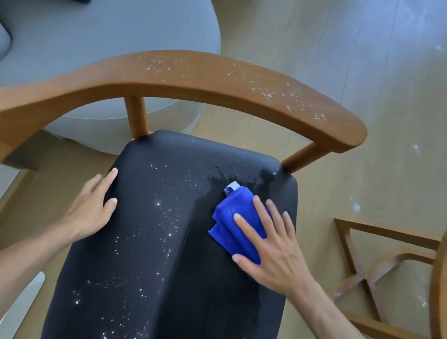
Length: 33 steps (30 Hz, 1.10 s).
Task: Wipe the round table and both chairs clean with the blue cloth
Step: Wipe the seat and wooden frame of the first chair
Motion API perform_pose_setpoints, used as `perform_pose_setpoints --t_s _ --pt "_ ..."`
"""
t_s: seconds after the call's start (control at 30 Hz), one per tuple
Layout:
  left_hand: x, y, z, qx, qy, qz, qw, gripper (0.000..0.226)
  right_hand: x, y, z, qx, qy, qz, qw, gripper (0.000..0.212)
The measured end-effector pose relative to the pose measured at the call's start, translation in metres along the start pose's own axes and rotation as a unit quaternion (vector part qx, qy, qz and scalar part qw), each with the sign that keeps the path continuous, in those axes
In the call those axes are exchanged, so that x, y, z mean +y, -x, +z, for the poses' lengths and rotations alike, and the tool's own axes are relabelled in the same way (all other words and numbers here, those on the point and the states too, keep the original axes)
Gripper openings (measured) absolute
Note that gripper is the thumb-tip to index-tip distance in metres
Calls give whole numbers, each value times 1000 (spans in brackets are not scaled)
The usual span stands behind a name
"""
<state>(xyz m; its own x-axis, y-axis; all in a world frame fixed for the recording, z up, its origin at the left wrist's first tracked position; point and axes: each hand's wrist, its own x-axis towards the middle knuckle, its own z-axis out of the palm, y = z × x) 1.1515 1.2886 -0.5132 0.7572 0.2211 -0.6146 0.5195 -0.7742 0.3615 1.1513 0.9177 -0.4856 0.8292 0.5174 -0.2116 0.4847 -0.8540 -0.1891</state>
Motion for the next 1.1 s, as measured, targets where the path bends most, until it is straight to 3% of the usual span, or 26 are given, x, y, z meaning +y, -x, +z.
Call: perform_pose_setpoints --t_s 0.13,0.23,0.37,0.53,0.63,0.7,0.83,0.93,1.0,1.1 --pt "-7 1 -1 47 -231 63 970 61 -11 3 28 27 56 21 998 62" --pt "-8 -2 -1 60 -305 107 944 62 -7 -4 32 86 81 77 990 57" --pt "-11 -2 8 59 -315 127 939 61 -17 -16 32 146 46 158 975 60" --pt "-11 -1 18 80 -294 147 941 62 -21 -87 14 160 -53 369 914 62" --pt "-14 -2 21 98 -284 154 941 64 -35 -122 8 146 -65 390 907 61" --pt "-14 -2 23 103 -271 150 945 65 -60 -124 8 135 -58 346 927 63" --pt "-15 -3 19 96 -275 132 948 65 -150 -72 35 112 -87 129 981 64" --pt "-17 -6 7 77 -281 135 947 63 -197 8 68 27 -88 -41 995 36" --pt "-17 -6 2 66 -304 135 941 61 -183 44 77 -17 -58 -120 991 17" --pt "-12 -3 5 70 -322 128 935 61 -107 33 52 69 -23 -215 974 20"
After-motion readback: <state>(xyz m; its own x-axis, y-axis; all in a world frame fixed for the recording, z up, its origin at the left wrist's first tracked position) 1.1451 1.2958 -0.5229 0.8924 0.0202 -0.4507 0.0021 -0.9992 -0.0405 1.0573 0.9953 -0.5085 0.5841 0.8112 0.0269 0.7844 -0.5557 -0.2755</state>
